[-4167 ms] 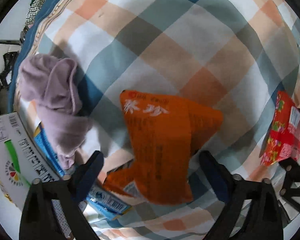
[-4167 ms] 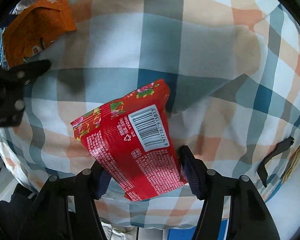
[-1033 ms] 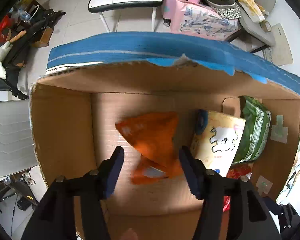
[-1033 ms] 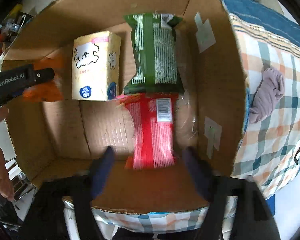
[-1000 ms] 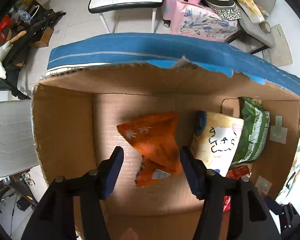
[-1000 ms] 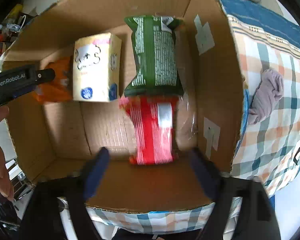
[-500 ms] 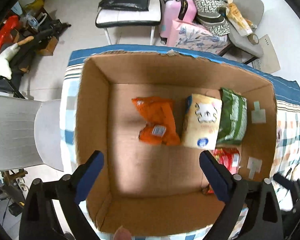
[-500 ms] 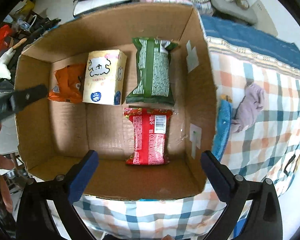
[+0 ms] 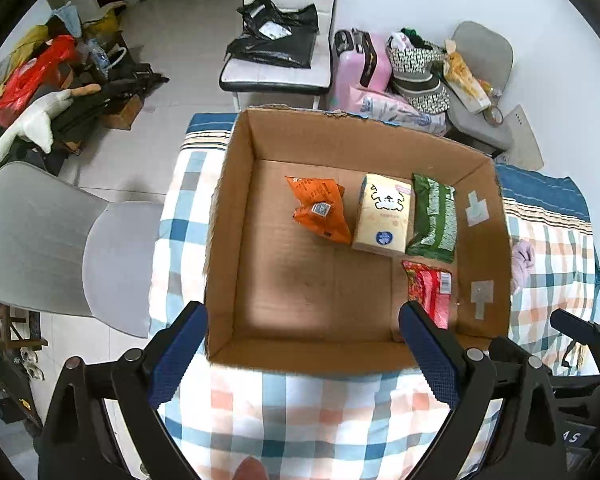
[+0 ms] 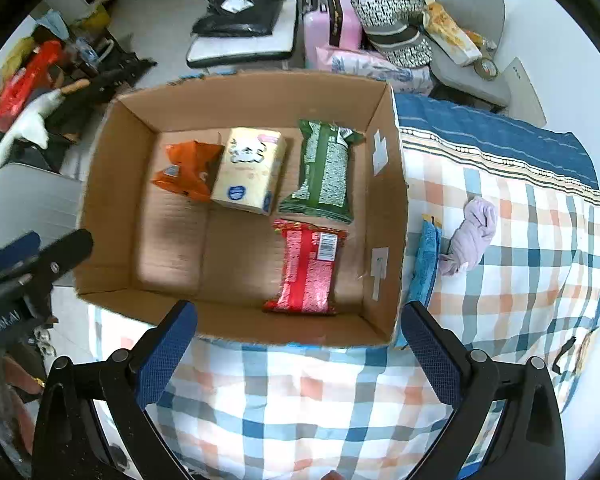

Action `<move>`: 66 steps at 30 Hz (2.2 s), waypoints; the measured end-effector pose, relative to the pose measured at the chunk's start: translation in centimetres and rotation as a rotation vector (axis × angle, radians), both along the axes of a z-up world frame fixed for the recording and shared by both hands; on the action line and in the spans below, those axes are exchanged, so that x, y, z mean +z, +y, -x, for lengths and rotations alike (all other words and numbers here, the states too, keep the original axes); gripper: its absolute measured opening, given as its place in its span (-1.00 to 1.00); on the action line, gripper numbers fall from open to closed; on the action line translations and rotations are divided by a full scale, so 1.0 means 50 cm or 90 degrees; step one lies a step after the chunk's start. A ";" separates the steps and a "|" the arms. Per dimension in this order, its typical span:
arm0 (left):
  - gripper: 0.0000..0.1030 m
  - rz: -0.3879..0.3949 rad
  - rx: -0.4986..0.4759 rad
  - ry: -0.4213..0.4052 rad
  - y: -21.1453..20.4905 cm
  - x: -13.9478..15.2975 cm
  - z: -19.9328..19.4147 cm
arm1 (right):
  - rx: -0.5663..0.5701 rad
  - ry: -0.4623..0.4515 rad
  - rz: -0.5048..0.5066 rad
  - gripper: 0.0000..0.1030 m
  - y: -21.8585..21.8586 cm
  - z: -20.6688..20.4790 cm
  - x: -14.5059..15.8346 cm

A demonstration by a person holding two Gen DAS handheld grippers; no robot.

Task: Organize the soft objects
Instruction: 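Lift both open tools out of the box, then grasp the lilac sock with the left tool while the right tool grasps the blue ice-pop tube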

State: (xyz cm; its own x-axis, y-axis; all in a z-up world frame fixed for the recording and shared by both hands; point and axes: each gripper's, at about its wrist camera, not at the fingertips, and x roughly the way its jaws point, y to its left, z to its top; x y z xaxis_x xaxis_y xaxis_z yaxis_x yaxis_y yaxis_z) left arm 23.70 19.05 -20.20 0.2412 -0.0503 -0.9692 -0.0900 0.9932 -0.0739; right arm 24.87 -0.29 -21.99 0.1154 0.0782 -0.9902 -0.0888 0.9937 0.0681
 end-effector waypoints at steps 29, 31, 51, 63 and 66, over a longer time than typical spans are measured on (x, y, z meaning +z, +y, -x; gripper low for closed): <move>0.90 -0.243 -0.054 0.041 -0.338 -0.151 0.013 | -0.245 0.147 -0.169 0.40 -0.404 -0.023 -0.354; 0.90 -0.250 -0.054 0.045 -0.342 -0.155 0.008 | -0.235 0.176 -0.165 0.13 -0.391 -0.031 -0.391; 0.90 -0.139 -0.302 0.097 -0.747 -0.220 -0.158 | -0.316 0.126 -0.075 -0.58 -0.728 0.063 -0.298; 0.90 0.003 -0.360 0.287 -0.921 -0.408 -0.175 | -0.356 0.188 -0.116 -0.55 -0.859 0.060 -0.390; 0.71 -0.025 -0.364 0.288 -0.934 -0.443 -0.176 | -0.346 0.200 -0.128 -0.47 -0.875 0.050 -0.398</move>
State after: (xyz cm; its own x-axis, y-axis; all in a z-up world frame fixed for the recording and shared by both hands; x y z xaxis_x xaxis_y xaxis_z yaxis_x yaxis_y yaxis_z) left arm 32.49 -27.65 -42.36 -0.2371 -0.0114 -0.9714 0.4309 0.8950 -0.1157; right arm 22.37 -44.06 -41.87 -0.1016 0.2766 -0.9556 0.4758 0.8571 0.1975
